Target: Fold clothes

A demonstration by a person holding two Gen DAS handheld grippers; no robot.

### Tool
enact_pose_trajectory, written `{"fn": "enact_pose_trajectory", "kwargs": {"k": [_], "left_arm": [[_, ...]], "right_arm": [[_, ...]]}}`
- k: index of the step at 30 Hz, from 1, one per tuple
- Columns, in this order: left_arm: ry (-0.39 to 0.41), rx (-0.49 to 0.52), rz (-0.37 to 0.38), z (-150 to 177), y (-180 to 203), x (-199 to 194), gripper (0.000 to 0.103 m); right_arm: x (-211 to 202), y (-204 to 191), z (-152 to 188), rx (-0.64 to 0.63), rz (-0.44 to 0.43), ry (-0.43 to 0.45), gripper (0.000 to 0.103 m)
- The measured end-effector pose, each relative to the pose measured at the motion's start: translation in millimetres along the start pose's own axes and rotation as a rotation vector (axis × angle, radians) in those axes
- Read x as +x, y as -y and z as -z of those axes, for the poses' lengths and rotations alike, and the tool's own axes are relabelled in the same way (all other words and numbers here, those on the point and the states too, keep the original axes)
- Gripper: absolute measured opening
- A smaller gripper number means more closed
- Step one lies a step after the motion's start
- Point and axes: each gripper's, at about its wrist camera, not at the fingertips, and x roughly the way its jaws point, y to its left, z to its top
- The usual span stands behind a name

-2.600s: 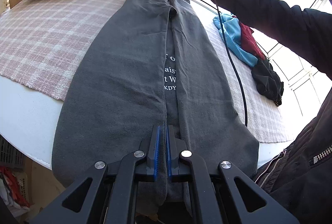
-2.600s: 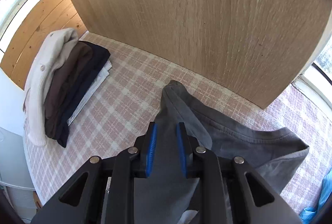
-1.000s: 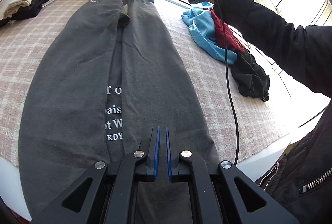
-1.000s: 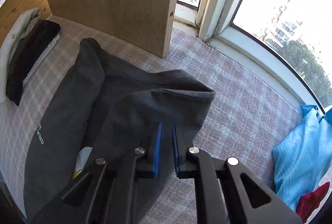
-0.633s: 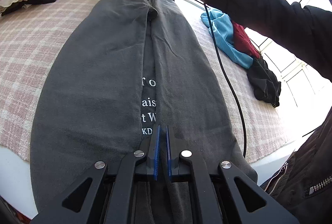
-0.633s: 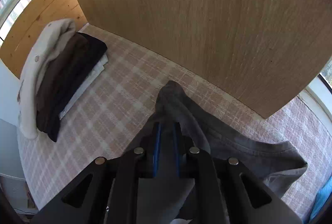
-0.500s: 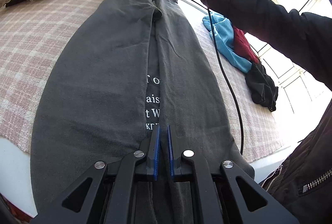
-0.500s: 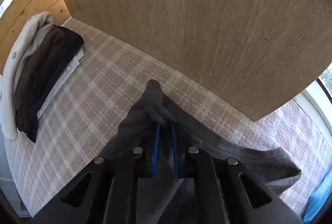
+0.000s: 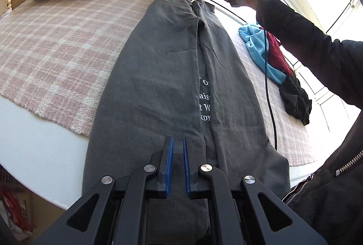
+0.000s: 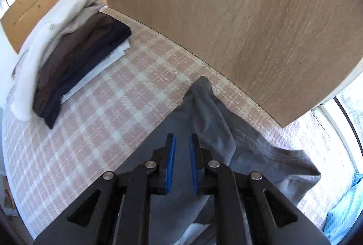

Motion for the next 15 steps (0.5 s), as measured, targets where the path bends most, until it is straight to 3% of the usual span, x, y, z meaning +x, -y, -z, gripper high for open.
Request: {"fn": "enact_pose_trajectory", "kwargs": {"k": [3,5,7,10,15], "left_arm": [[0.036,-0.041,-0.034,10.1,-23.2,-29.0,0.007],[0.031,-0.053,-0.057,16.2,-37.8,-44.1,0.007],[0.017,-0.047,-0.081,21.7,-49.7,-55.7,0.007],[-0.01,-0.045,-0.055,27.2,-64.7,-66.4,0.013],[-0.089,0.044,0.036,34.1,-74.7,-59.6,0.017]], "right_arm": [[-39.2,-27.0,53.9,-0.026,-0.138,-0.017,0.013],[-34.3,-48.8,93.1,-0.032,-0.236,-0.097,0.014],[-21.2,-68.2,120.2,-0.051,-0.22,-0.134,0.014],[-18.5,-84.6,142.0,-0.044,-0.179,-0.14,0.016],[-92.0,-93.2,176.4,0.047,-0.221,-0.007,0.017]]}}
